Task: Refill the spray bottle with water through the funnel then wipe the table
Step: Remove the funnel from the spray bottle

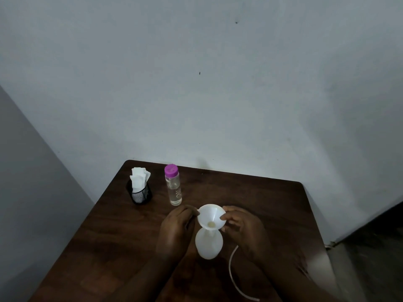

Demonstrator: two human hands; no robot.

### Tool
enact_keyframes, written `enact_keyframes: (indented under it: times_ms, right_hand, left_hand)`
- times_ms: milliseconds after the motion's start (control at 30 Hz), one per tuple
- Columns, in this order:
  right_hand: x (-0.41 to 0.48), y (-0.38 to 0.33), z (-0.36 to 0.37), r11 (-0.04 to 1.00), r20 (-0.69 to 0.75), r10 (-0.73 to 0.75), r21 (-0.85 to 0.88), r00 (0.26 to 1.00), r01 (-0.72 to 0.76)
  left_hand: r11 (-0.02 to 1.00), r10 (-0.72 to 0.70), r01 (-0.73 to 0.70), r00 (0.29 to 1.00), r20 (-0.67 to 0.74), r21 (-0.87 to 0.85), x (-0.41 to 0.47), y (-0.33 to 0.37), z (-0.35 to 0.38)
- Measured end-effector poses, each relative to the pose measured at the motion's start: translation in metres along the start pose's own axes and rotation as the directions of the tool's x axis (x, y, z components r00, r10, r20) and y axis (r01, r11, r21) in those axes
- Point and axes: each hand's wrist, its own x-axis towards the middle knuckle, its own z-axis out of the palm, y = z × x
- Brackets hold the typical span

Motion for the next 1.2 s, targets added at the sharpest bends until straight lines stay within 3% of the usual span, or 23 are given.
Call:
enact_keyframes:
  times_ms: [167,333,467,633,833,1000,1200]
  right_hand:
    - [0.013,-0.008,-0.008,0.996,-0.023,0.047,0.082,0.999,-0.045]
    - [0.028,-0.010,-0.013,0.940,0.020,0.181,0.289,0.983,-0.179]
    - [0.046,-0.005,-0.011,0.918,0.048,0.258,0.300,0.965,-0.260]
    - [0.066,0.012,0.003,0.764,0.064,0.500,0.437,0.864,-0.474]
    - [0.087,0.046,0.023,0.648,0.046,0.685,0.417,0.727,-0.638]
    - [0.105,0.078,0.045,0.576,0.014,0.778,0.384,0.629,-0.721]
    - [0.125,0.104,0.069,0.576,-0.018,0.797,0.323,0.603,-0.751]
  left_hand:
    - [0.999,-0.041,0.041,0.999,-0.018,-0.028,0.018,-0.002,0.001]
    - [0.990,-0.114,0.111,0.993,-0.029,-0.084,0.031,-0.006,0.006]
    - [0.941,-0.275,0.272,0.961,0.013,-0.203,0.047,-0.017,0.021]
    - [0.843,-0.419,0.433,0.901,0.116,-0.320,0.071,-0.031,0.048]
    - [0.699,-0.601,0.624,0.777,0.187,-0.349,0.078,-0.055,0.091]
    - [0.626,-0.668,0.712,0.700,0.252,-0.320,0.082,-0.077,0.117]
    - [0.634,-0.686,0.736,0.677,0.268,-0.235,0.087,-0.107,0.141]
